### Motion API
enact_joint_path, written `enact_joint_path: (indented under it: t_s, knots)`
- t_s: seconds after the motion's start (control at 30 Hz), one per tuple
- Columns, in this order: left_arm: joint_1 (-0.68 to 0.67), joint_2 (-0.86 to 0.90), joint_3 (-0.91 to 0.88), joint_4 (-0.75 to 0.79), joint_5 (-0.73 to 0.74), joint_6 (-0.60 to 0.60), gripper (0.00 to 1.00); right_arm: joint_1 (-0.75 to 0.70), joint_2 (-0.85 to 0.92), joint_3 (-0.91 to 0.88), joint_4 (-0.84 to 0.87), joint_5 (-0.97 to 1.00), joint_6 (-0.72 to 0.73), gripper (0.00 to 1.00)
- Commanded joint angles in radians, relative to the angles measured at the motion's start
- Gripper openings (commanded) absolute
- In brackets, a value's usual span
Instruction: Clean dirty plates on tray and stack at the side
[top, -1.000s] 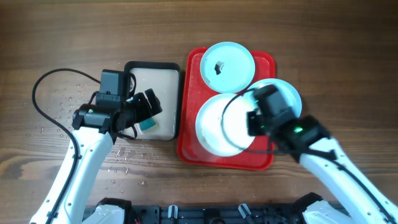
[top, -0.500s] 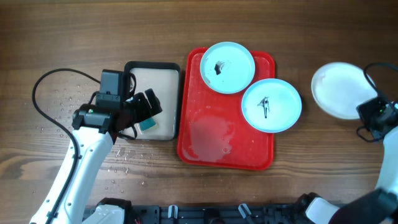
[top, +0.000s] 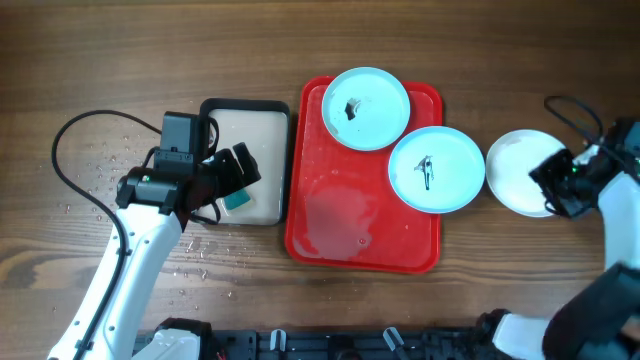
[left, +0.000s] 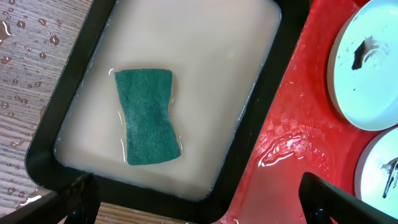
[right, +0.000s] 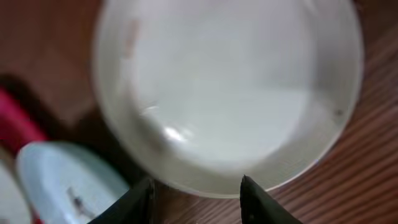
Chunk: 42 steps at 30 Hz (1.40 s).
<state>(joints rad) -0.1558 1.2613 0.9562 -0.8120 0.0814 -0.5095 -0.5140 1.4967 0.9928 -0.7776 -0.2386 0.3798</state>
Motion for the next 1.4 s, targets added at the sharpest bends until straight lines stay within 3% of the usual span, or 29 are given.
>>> enact_joint_path:
  t_s: [0.0,0.13,0.23,0.33,0.43,0.53,0.57,0.77,0.9,1.07,1.13,1.2,1.27,1.37]
  knots:
    - [0.003,-0.005,-0.003,0.000,0.015,0.006,1.00,0.135,-0.074,0.028,0.007,-0.049,-0.180,0.45]
    - [0.003,-0.005,-0.003,0.000,0.015,0.006,1.00,0.280,-0.019,0.003,0.091,0.154,-0.213,0.44]
    - [0.003,-0.005,-0.003,0.000,0.015,0.006,1.00,0.325,0.072,-0.022,0.177,0.157,-0.222,0.40]
    - [0.003,-0.005,-0.003,0.000,0.015,0.005,1.00,0.328,0.143,-0.022,0.205,0.121,-0.224,0.27]
    - [0.003,-0.005,-0.003,0.000,0.015,0.006,1.00,0.328,0.180,-0.023,0.195,0.018,-0.246,0.26]
    - [0.003,-0.005,-0.003,0.000,0.015,0.006,1.00,0.328,0.186,-0.024,0.177,0.014,-0.246,0.07]
    - [0.003,-0.005,-0.003,0.000,0.015,0.006,1.00,0.328,0.179,-0.023,0.161,0.013,-0.231,0.04]
    - [0.003,-0.005,-0.003,0.000,0.015,0.006,1.00,0.331,0.019,0.011,-0.014,-0.077,-0.174,0.04]
    - [0.003,-0.005,-0.003,0.000,0.015,0.006,1.00,0.454,-0.027,-0.021,-0.125,-0.076,-0.228,0.04]
    - [0.003,-0.005,-0.003,0.000,0.015,0.006,1.00,0.708,-0.014,-0.225,0.109,-0.068,-0.100,0.04]
    - [0.003,-0.005,-0.003,0.000,0.015,0.006,1.00,0.760,-0.014,-0.286,0.238,-0.023,0.009,0.04]
    - [0.003,-0.005,-0.003,0.000,0.015,0.006,1.00,0.776,-0.014,-0.291,0.333,-0.019,-0.007,0.09]
    - [0.003,-0.005,-0.003,0.005,0.016,0.004,1.00,0.776,-0.016,-0.259,0.342,-0.024,-0.070,0.20]
    - [0.003,-0.005,-0.004,0.004,0.040,0.006,1.00,0.776,-0.037,-0.169,0.246,-0.011,-0.093,0.24]
